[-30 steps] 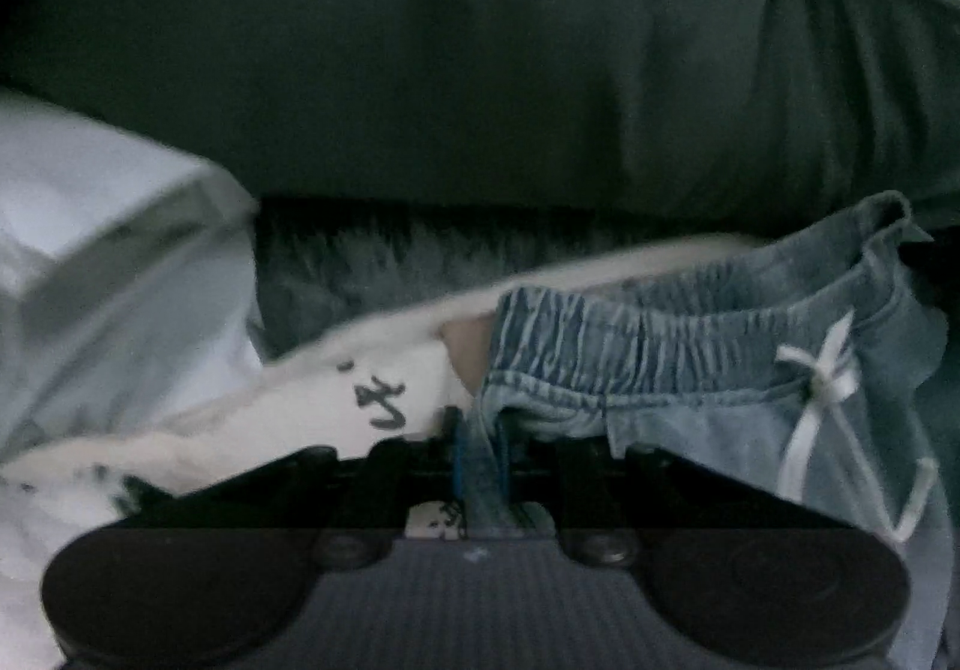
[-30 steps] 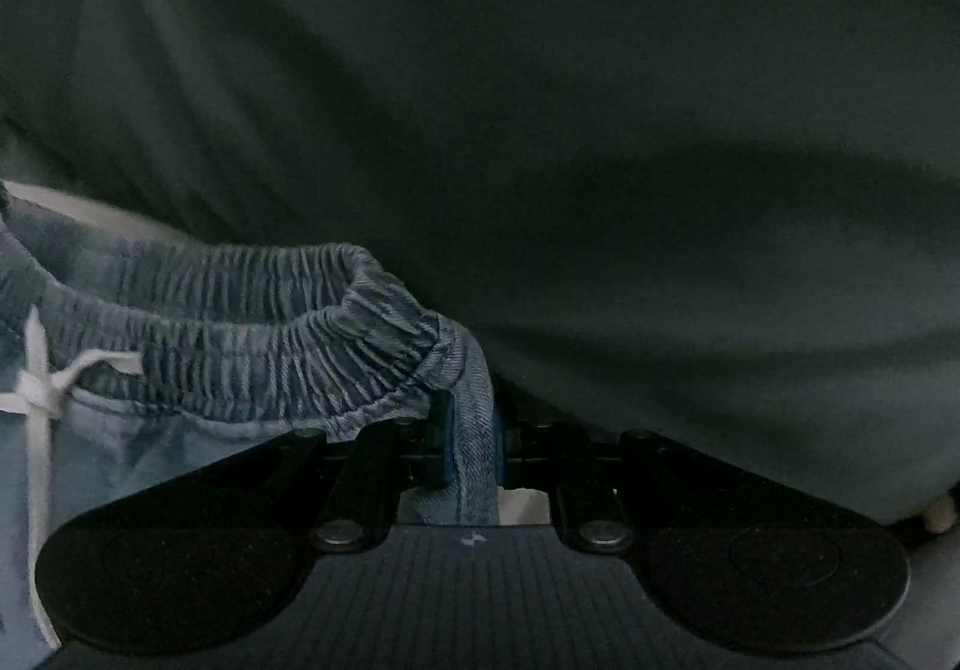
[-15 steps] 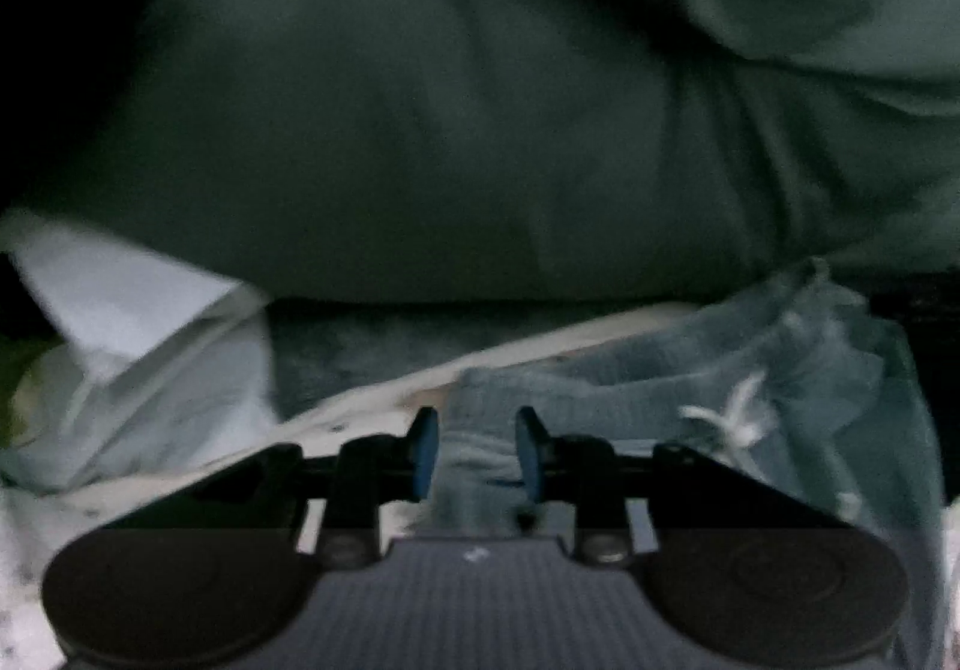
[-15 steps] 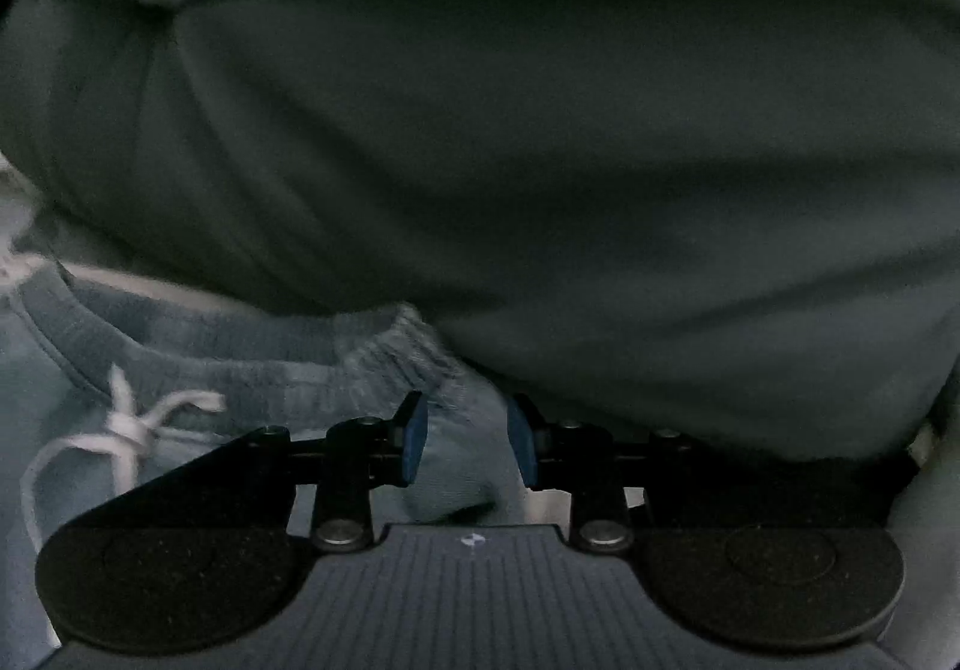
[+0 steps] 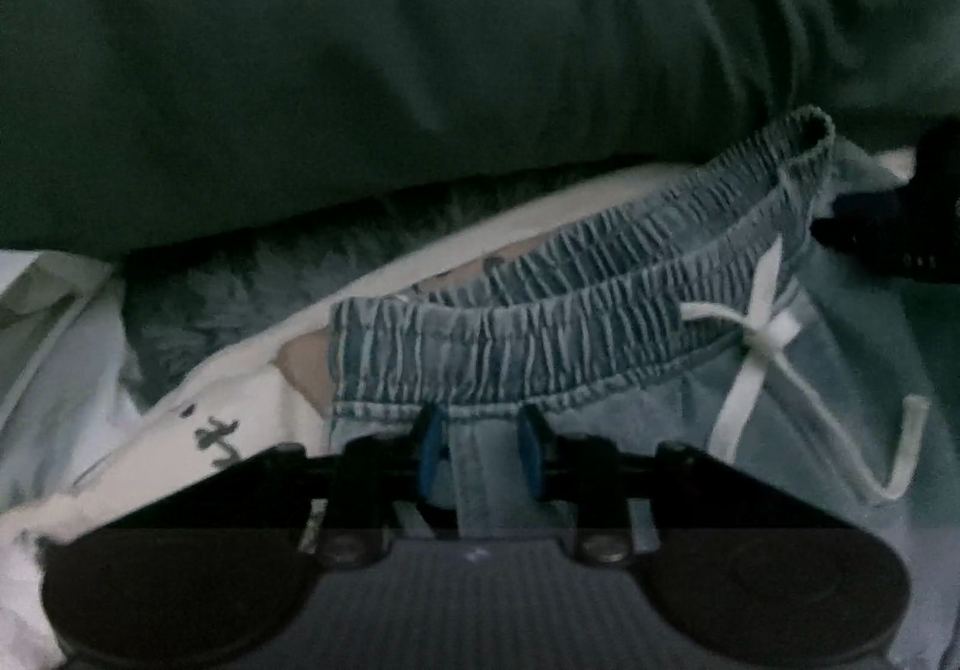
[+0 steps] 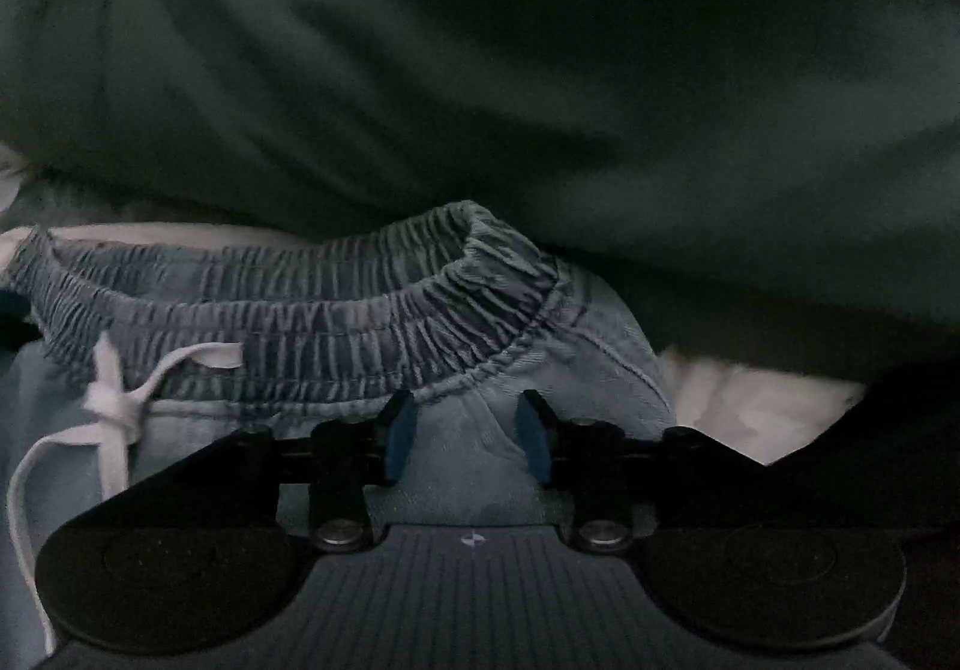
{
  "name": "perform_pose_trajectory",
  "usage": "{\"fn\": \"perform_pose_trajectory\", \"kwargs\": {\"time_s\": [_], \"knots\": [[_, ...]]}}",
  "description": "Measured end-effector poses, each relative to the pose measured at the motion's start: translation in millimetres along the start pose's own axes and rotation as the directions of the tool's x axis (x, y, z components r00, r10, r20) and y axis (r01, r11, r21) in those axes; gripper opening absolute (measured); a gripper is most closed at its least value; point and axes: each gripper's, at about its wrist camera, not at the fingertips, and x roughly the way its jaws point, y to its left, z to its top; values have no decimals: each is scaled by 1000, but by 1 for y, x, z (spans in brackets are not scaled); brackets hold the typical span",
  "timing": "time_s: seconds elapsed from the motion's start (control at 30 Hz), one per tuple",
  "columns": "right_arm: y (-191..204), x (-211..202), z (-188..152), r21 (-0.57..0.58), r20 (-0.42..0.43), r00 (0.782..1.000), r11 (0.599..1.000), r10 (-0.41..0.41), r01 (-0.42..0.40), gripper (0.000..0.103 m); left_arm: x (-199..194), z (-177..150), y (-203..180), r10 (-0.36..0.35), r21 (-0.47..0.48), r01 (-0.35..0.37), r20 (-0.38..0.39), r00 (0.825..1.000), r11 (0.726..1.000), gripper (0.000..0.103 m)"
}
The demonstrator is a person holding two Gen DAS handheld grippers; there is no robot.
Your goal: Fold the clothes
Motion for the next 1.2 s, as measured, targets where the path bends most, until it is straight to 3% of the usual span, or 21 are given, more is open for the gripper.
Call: {"fn": "perform_pose_trajectory", "kwargs": {"time_s": [0.17,0.3,0.47,0.57,0.73,0.87,1.07,1.2], "knots": [[-1,4,-3,81,17,1000,997,-14,12,45,-6,9,-7,30,0,-30,-50,998,1000,31],[-4,-43,-9,205,77,996,977,35,-50,46,-34,10,-8,50,18,-50,-21,999,999,35],[10,-137,-47,213,139,990,975,32,-62,59,-67,12,-18,-8,115,9,-4,1000,993,51],[1,-204,-83,259,121,993,966,-5,-27,61,-83,14,-24,-22,140,20,19,1000,990,52],[6,-310,-111,349,41,993,933,-114,93,63,-127,27,-45,-62,162,54,46,997,985,56],[18,-401,-132,451,43,984,882,-171,134,67,-171,29,-67,-107,209,95,45,993,973,61],[52,-495,-146,520,39,964,829,-264,206,67,-233,20,-102,-217,294,192,54,975,936,75],[70,-558,-160,616,32,949,754,-314,228,67,-268,17,-122,-260,364,230,36,965,903,81]]}}
